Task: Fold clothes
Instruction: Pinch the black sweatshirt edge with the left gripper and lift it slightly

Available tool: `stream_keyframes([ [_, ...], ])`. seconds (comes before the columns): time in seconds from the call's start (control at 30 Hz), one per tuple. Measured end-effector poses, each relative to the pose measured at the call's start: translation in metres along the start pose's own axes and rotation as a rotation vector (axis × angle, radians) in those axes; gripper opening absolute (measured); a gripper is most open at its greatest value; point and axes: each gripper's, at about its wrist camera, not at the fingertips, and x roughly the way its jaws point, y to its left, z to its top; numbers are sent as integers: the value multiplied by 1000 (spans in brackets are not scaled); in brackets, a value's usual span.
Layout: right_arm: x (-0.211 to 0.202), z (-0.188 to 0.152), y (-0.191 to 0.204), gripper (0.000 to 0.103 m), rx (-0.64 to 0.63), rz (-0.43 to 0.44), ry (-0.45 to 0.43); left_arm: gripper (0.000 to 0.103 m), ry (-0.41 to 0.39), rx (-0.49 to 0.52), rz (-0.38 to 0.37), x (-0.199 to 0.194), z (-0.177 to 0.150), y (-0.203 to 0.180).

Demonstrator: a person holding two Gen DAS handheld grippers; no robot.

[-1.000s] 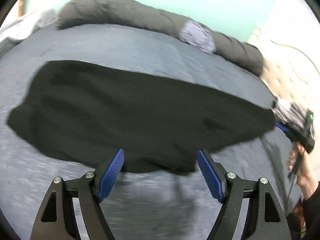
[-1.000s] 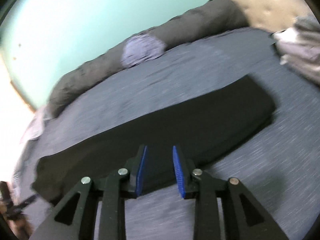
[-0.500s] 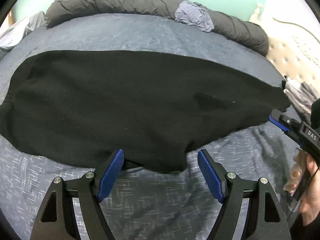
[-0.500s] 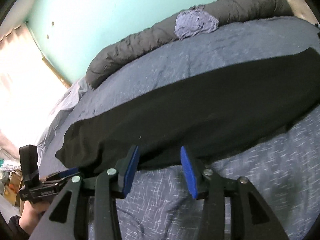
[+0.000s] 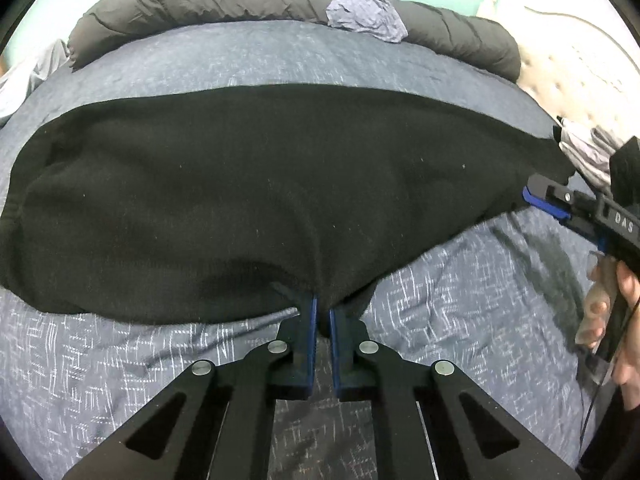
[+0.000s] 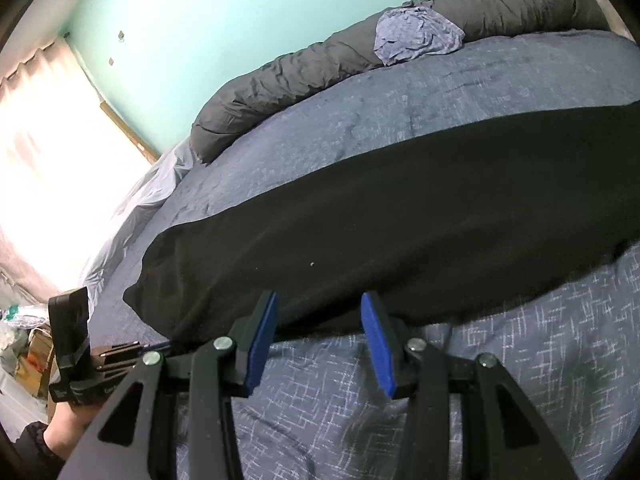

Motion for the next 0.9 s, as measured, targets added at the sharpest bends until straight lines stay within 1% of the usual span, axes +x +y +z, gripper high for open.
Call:
stream_keyframes([
  [0.17, 0, 0, -3, 44, 13, 8, 0, 6, 30, -19, -17, 3, -1, 3],
  [0.23, -1, 1, -4, 44, 19, 12, 0, 8, 31, -32, -24, -2, -1, 3],
  [0.3, -1, 1, -5, 44, 24, 15, -1, 8, 10, -47, -35, -14, 0, 0],
  [0.4, -1, 1, -7, 46, 32, 20, -1, 8, -38, -43, -43, -30, 9, -5],
  [0.47, -1, 1, -8, 53, 38, 24, -1, 9, -76, -41, -42, -36, 19, -5],
  [0.57, -1, 1, -11, 54, 49, 30, -2, 9, -100, -57, -47, -32, 33, -4],
  [0.63, -1, 1, -12, 54, 55, 30, -2, 9, -93, -38, -35, -22, 38, -3],
  [0.73, -1, 1, -15, 54, 62, 35, 0, 9, -21, -11, -21, 0, 42, -4],
  [0.83, 0, 3, -15, 54, 67, 38, -2, 9, 54, 24, -11, 17, 29, -12],
  [0.9, -1, 4, -16, 54, 72, 40, -6, 9, 72, 34, -8, 20, 24, -12],
])
